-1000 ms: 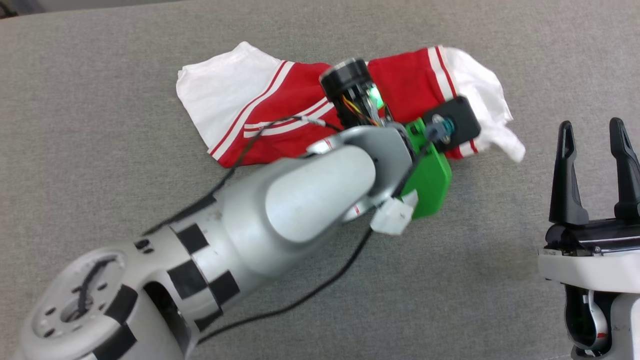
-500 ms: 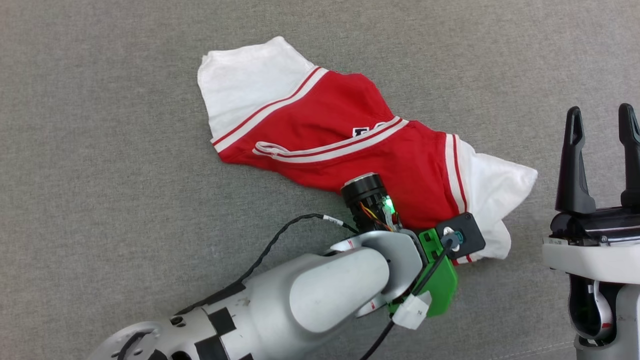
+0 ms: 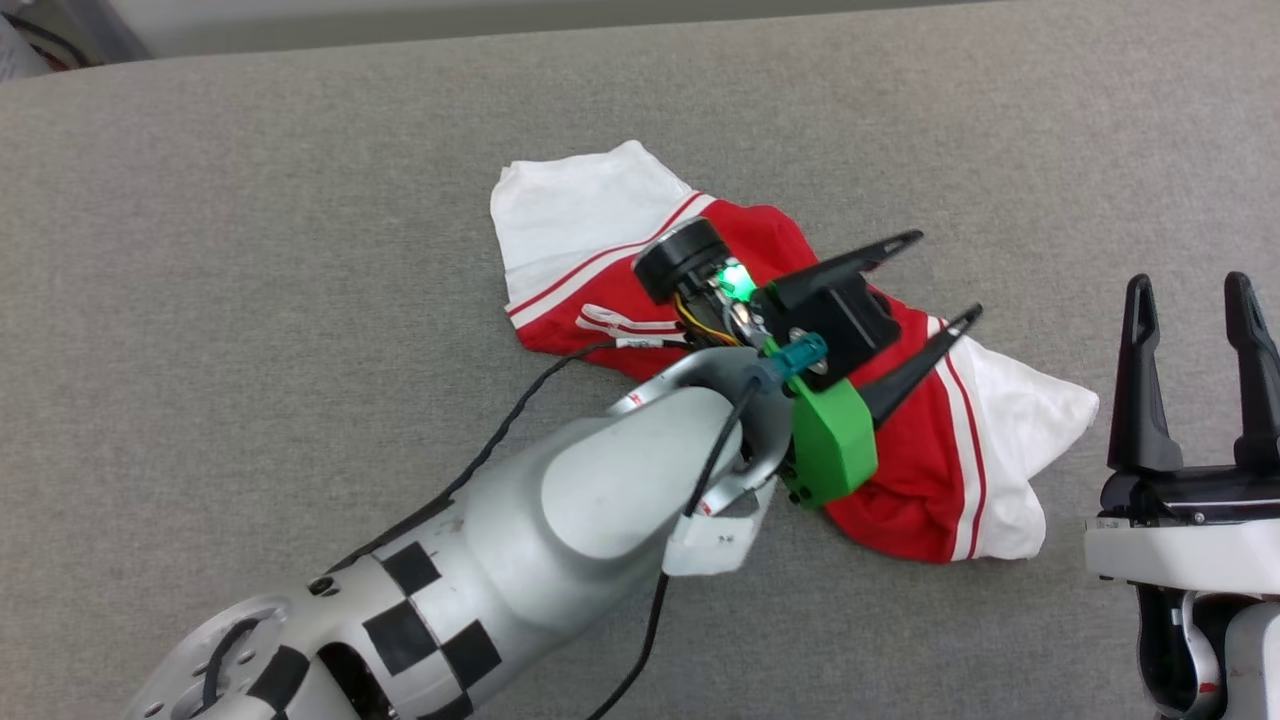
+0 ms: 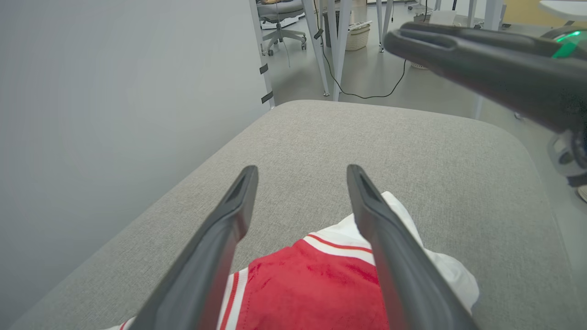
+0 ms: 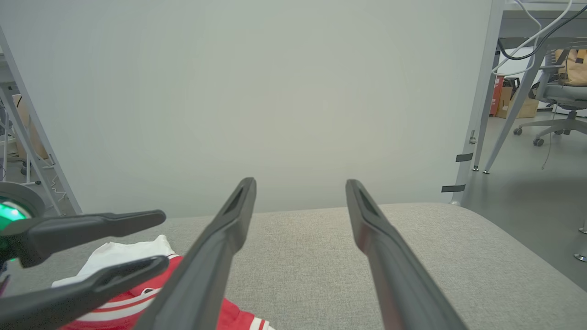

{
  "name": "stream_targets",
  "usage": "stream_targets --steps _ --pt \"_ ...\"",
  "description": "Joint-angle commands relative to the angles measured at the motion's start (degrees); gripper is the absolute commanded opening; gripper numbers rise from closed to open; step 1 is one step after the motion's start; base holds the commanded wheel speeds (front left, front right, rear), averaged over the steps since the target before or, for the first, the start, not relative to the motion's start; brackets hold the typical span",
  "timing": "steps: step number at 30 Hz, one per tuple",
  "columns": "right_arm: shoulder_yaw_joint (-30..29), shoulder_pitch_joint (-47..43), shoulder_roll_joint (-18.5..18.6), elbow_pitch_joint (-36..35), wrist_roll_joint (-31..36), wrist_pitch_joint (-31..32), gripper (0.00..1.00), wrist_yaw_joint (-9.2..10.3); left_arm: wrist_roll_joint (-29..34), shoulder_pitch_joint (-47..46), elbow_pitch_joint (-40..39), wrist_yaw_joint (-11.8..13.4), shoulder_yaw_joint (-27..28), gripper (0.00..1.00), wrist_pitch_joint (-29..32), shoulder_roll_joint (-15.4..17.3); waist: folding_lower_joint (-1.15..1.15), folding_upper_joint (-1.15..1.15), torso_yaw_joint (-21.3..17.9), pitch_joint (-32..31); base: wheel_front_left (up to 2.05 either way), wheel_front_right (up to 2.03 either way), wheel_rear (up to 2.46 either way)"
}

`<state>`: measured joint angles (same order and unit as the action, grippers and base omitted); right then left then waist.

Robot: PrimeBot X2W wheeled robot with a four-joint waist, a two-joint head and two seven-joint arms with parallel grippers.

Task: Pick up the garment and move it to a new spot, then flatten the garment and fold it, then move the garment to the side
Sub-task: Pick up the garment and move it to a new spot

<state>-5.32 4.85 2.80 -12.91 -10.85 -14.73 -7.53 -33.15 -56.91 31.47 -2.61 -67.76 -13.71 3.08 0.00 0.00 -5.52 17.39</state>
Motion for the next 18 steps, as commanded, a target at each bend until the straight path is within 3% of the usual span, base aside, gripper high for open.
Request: stream_targets --steps 1,7,18 --pt "0.02 -1.11 0.08 0.41 0.51 -0.27 1.00 0.04 0.27 0.82 0.41 1.56 1.78 1.00 -0.82 0.67 0.00 0.00 2.96 -3.45 0.00 0.00 0.00" --pt "0.03 -3.25 0.08 1.11 1.05 -0.27 1.00 0.04 2.17 6.72 -4.49 6.93 11.25 1.00 -1.26 6.08 0.00 0.00 4.99 -6.18 0.00 0.00 0.00" --pt "0.16 -5.85 0.08 2.00 2.35 -0.27 1.00 0.04 6.38 23.30 -13.56 12.75 29.45 1.00 -1.28 13.75 0.00 0.00 8.16 -9.47 0.00 0.00 0.00"
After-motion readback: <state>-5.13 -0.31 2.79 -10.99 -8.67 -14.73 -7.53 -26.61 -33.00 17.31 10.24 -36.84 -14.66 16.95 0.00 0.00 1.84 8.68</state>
